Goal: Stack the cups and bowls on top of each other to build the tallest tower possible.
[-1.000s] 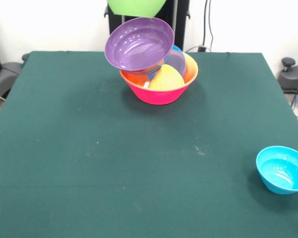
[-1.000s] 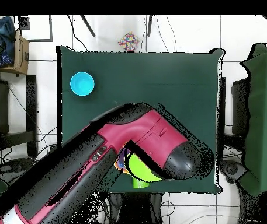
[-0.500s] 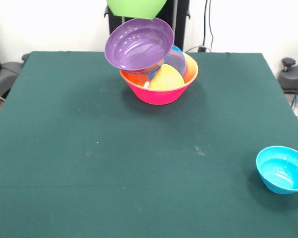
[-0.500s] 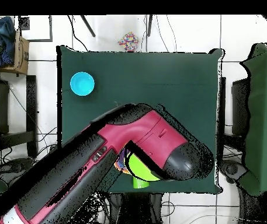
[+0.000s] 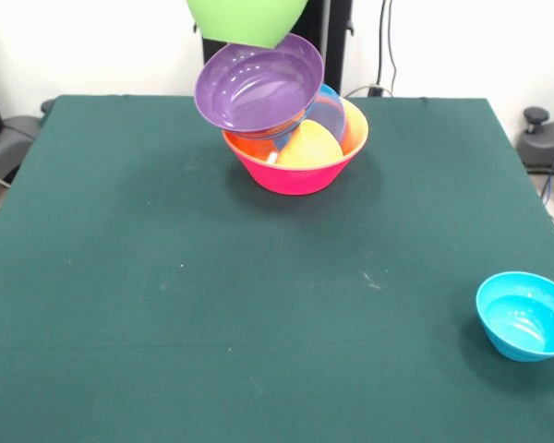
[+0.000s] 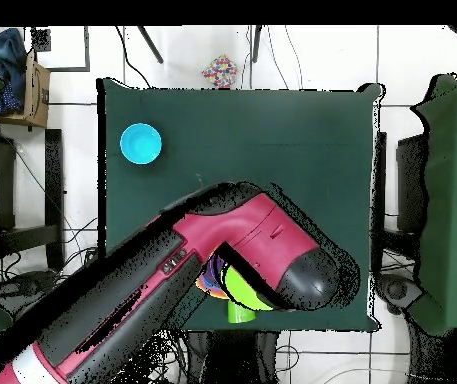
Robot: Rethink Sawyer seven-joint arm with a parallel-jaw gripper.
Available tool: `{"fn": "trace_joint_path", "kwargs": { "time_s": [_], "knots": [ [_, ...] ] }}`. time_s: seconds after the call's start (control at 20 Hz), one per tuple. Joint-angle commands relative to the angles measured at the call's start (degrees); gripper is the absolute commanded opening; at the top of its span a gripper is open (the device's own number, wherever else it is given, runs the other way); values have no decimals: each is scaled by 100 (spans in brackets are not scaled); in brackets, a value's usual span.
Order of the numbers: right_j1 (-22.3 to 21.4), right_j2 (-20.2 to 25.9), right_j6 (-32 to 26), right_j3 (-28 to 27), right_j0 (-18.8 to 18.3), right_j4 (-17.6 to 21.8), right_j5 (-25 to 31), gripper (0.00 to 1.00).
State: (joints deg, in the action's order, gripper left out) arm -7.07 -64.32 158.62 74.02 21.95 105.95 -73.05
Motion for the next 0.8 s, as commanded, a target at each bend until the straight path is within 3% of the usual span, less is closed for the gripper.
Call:
{"fn": "trace_joint_path", "kwargs": {
  "time_s": [0.05, 0.8],
  "knots": [
    [315, 921, 245, 295, 105, -349, 765, 0],
    [395, 992, 124, 442, 178, -611, 1085, 0]
  ]
}}
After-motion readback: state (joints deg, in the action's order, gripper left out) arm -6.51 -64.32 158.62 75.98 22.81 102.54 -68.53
